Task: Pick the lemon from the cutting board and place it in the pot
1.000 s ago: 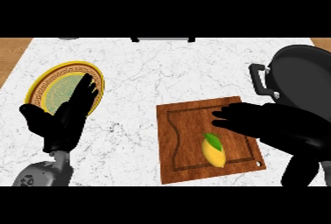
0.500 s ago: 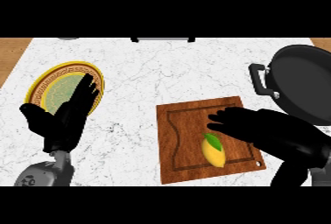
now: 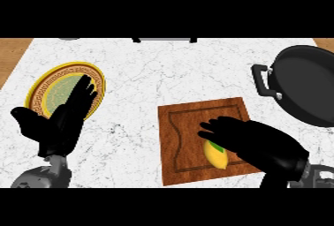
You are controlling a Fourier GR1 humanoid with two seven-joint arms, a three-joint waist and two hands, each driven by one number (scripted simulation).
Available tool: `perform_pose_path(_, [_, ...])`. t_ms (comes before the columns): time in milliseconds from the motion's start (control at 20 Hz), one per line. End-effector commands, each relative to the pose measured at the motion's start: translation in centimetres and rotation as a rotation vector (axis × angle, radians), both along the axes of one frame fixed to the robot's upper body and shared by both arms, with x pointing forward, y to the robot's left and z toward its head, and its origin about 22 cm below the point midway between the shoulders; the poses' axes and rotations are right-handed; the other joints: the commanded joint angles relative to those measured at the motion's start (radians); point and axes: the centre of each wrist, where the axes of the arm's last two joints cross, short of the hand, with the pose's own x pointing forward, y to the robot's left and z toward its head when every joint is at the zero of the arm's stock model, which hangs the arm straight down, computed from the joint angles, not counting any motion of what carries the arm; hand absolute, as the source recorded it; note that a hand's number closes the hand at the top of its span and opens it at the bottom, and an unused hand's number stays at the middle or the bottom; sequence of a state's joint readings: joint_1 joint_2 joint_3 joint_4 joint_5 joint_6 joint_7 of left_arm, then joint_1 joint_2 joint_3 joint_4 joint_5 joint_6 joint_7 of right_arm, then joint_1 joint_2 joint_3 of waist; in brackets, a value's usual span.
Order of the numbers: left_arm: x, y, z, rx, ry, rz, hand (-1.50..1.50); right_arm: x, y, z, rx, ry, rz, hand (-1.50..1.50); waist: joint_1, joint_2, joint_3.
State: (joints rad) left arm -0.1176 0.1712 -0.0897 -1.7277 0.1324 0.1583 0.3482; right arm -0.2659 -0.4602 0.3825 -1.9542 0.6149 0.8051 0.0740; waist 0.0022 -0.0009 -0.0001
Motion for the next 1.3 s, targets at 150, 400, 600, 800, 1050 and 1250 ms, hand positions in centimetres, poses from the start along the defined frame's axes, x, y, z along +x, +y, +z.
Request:
perform_pose_path(150, [0.3, 1.8, -0.8, 0.007, -0.004, 0.002, 0.0, 2.2, 4.3, -0.8, -0.077, -0.013, -0.043, -1.5, 0.006, 0.002, 0.0])
perform_pose_path(400, [1.2, -0.4, -0.8, 0.016, 0.0, 0.012, 0.0, 2.2, 3.9, -2.8, -0.098, -0.025, -0.007, -1.5, 0.0, 0.001, 0.0])
perform_pose_path(600, [1.8, -0.3, -0.1, 0.009, 0.001, 0.0, 0.0, 0.8, 2.7, -4.4, -0.196, -0.049, -0.029, -1.5, -0.003, 0.001, 0.0])
perform_pose_path(800, [0.3, -1.4, -1.0, 0.013, 0.0, -0.005, 0.0, 1.9, 3.5, -5.1, -0.256, -0.057, -0.039, -1.5, 0.0, 0.001, 0.0])
perform_pose_path(1050, [-0.5, -0.8, -0.8, 0.004, -0.01, -0.001, 0.0, 1.8, 2.7, -6.9, -0.261, -0.046, -0.027, -1.5, -0.001, 0.001, 0.0])
perform_pose_path(1250, [0.1, 0.8, 0.5, 0.014, 0.001, 0.003, 0.0, 4.0, 2.0, -6.9, -0.247, -0.031, -0.029, -1.5, 0.002, 0.001, 0.0])
